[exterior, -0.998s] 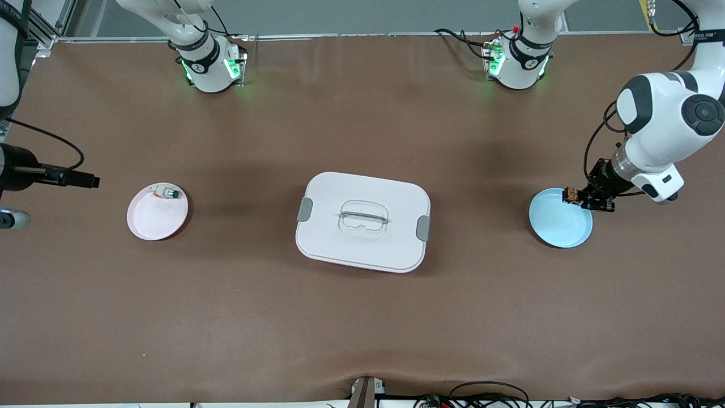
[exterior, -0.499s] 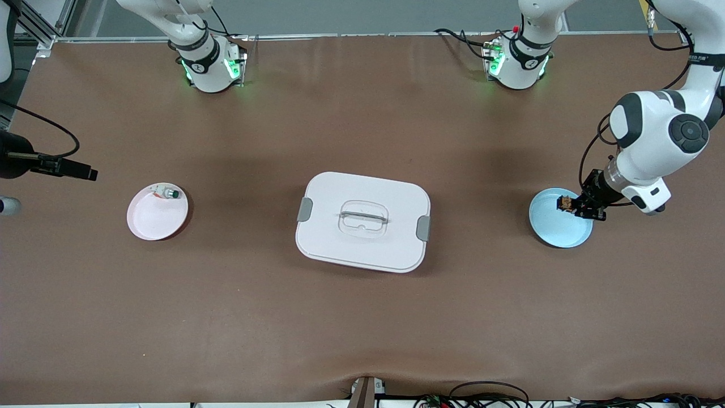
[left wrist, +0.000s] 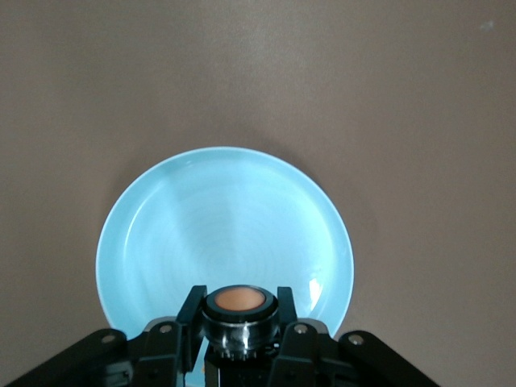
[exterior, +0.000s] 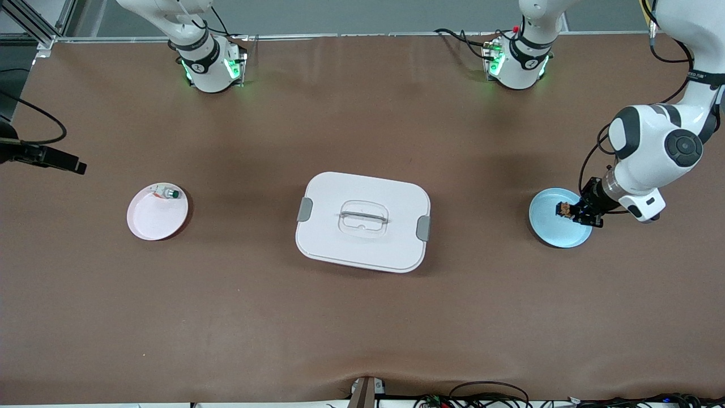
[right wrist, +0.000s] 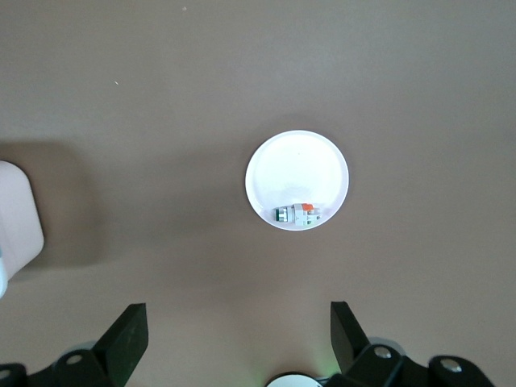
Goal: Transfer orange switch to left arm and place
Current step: 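Lower the switch onto the blue plate with the left gripper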
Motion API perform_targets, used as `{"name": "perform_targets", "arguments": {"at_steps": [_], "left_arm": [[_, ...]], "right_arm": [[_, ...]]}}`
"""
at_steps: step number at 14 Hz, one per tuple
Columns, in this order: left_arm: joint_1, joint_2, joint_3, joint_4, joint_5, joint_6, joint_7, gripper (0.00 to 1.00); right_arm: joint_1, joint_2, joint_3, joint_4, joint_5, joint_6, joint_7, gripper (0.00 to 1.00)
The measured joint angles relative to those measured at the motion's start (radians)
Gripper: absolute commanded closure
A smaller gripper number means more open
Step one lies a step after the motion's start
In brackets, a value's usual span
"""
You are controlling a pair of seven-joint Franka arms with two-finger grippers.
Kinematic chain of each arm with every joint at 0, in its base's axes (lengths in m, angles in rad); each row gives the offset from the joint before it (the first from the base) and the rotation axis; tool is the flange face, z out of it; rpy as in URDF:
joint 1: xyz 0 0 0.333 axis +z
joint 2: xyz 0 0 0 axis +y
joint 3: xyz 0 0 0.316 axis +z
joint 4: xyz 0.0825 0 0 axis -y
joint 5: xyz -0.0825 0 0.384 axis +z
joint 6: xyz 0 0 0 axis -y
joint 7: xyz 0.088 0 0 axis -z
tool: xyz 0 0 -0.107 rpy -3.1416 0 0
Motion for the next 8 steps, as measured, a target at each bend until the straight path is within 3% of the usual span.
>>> {"name": "perform_targets", "arguments": {"at_steps": [4,8], "left_arm": [[0.016,0.036,0.018,0.002,0.042,0.028,-0.003,1.00],[0.019,0.073,0.021,0.003,0.173,0.050,-0.127,1.00]], "right_arm": [[0.001,-0.019,0.014,0.002,0.007,0.018,0.005,0.00],[-0.011,-0.019,0.004,0.004,0.007,0.027,0.005,0.00]]}}
